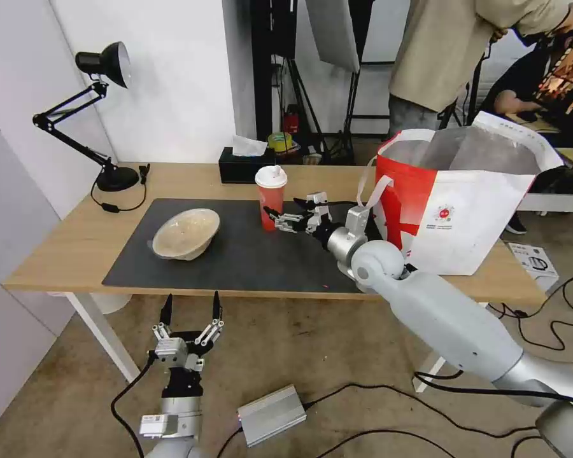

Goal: Pick up the trash from the table and place it into the takeout bag.

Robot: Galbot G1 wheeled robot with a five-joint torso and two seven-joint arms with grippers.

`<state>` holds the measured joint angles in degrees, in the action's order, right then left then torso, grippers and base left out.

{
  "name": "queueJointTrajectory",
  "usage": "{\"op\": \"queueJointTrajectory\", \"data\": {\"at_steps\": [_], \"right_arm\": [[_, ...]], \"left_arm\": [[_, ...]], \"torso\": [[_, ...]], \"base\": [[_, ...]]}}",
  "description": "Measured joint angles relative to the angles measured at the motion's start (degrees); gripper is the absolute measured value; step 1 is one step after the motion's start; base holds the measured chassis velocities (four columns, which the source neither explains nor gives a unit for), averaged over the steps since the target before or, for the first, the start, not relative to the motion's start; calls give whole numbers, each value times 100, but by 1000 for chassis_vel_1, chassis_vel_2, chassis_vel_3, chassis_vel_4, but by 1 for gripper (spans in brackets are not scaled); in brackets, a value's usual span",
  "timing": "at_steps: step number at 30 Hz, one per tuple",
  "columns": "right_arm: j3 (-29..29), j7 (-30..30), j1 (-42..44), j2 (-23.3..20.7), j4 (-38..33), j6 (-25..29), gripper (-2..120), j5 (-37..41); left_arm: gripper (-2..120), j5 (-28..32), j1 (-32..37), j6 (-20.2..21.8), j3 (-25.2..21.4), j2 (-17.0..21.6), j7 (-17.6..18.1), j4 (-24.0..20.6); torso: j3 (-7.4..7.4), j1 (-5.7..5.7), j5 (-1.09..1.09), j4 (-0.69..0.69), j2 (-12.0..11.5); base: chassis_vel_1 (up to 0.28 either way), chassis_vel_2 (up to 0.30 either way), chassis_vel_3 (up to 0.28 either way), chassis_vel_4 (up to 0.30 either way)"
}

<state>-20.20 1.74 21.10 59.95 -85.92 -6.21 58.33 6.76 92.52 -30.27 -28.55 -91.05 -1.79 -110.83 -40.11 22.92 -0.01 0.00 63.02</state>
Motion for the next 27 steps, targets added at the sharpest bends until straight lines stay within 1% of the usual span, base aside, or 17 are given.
{"op": "queueJointTrajectory", "data": {"at_steps": [16, 20, 27], "right_arm": [[-104, 125, -177, 280, 362, 43, 100, -2], [-47, 176, -186, 439, 591, 130, 100, -66], [29, 276, -180, 534, 785, 174, 100, -189]], "left_arm": [[100, -56, -56, 0, 73, -18, -1, 36], [100, -42, -74, -3, 60, -18, -1, 64], [100, -24, -137, -4, 63, -18, -2, 96]], "torso": [[0, 0, 1, 0, 0], [0, 0, 0, 0, 0], [0, 0, 0, 0, 0]], "base": [[0, 0, 0, 0], [0, 0, 0, 0], [0, 0, 0, 0]]}}
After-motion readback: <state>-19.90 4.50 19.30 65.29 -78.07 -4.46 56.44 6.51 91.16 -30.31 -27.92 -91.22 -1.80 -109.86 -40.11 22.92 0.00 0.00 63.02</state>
